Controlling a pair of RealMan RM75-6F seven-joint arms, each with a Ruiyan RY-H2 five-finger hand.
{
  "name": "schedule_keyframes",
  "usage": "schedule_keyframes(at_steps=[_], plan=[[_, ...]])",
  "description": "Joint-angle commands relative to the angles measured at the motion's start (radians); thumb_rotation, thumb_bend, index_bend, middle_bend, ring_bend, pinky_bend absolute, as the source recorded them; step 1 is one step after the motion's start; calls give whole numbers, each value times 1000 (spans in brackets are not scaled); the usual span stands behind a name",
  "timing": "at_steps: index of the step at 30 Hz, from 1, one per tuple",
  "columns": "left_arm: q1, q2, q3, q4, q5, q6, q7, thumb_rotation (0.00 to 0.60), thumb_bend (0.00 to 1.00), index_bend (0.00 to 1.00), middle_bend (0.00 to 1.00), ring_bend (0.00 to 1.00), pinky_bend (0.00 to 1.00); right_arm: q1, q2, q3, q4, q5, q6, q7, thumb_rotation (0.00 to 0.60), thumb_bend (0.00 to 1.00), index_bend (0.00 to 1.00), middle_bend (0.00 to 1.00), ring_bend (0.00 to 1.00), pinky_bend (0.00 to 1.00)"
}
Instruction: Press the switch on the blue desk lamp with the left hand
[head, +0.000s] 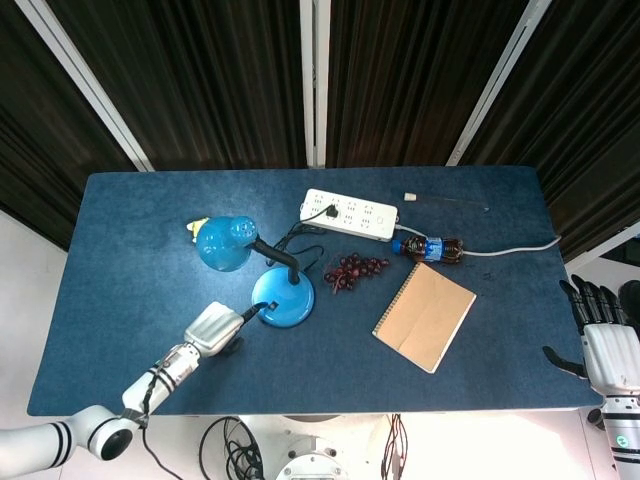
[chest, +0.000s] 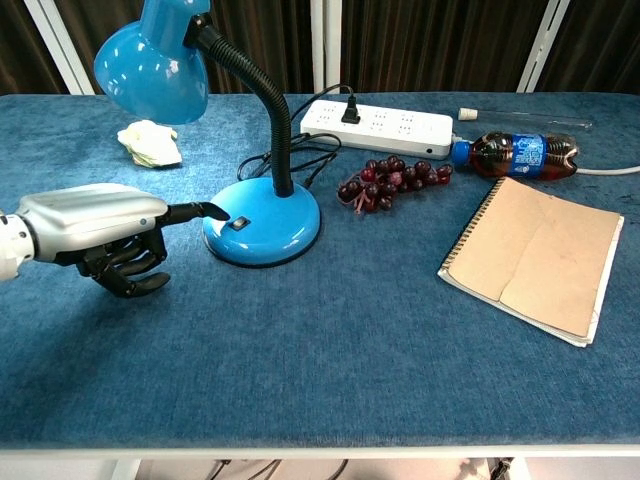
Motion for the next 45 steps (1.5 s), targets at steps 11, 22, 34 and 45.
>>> schedule_keyframes(at_steps=[11, 22, 34, 45], plan=[[-35, -11, 5, 8, -22, -19, 9, 600, 472, 23, 840, 786, 830, -3, -3, 2, 14, 11, -5, 16, 600, 78, 0, 0, 0, 0], [-57, -20, 11, 19, -47, -34, 16, 600, 477, 24, 842, 787, 831, -4, -5, 4, 19, 18, -9, 20, 600, 82, 0, 0, 0, 0], [67, 139, 47, -102, -40, 178, 25, 600, 471, 27, 835, 782, 829, -3, -1, 11, 16, 22, -7, 22, 600, 85, 0, 0, 0, 0], [302, 259, 46, -9, 20, 575, -110, 600, 78, 122, 185, 90, 276, -2, 1, 6, -11, 2, 1, -8, 600, 85, 0, 0, 0, 0]])
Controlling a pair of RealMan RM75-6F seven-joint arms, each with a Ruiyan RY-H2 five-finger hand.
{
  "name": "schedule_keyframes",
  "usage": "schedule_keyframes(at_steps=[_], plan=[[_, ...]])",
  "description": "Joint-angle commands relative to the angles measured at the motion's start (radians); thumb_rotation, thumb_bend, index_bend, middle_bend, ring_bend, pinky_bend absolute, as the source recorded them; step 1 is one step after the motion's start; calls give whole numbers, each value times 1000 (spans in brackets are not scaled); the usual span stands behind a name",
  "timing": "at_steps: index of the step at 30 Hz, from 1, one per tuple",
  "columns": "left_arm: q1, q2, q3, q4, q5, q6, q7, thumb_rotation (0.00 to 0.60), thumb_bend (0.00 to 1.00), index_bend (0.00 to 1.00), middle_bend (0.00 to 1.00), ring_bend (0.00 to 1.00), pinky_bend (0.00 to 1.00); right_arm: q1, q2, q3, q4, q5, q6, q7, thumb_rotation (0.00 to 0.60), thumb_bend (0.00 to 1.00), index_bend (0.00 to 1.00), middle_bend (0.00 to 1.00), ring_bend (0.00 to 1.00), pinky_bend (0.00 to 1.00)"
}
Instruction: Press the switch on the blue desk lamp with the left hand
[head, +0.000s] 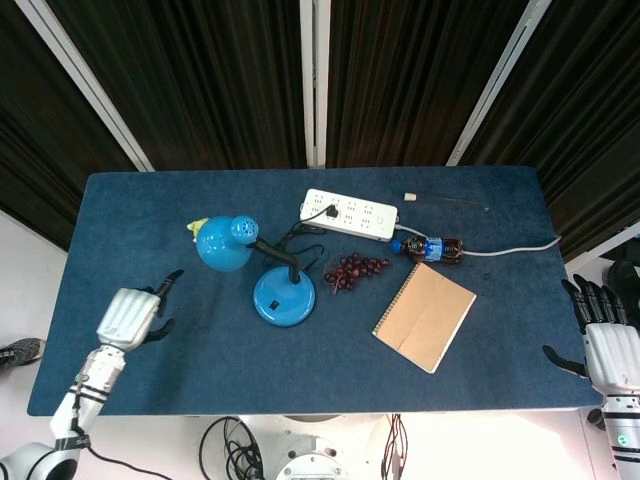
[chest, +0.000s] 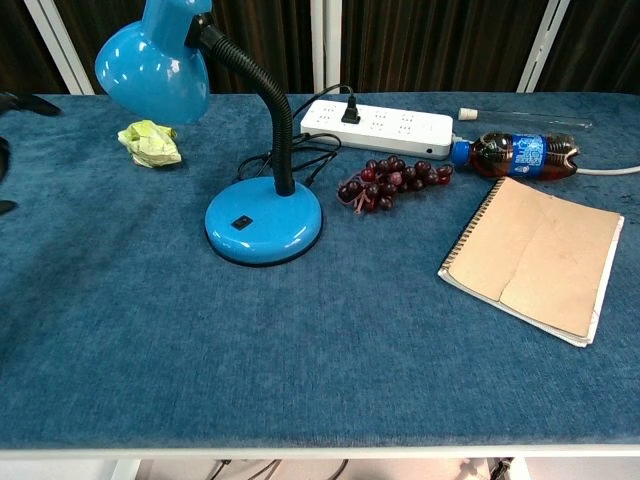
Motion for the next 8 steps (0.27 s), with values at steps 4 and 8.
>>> schedule_keyframes(at_steps=[4, 8], plan=[[121, 91, -9, 57, 51, 166, -125, 600, 59, 101, 101, 0, 123, 3, -3, -1, -17, -7, 1, -27, 600, 84, 0, 0, 0, 0], [139, 114, -11, 62, 75, 187, -158, 600, 60, 97, 101, 0, 109, 7, -5, -6, -29, -11, -7, -52, 600, 85, 0, 0, 0, 0]])
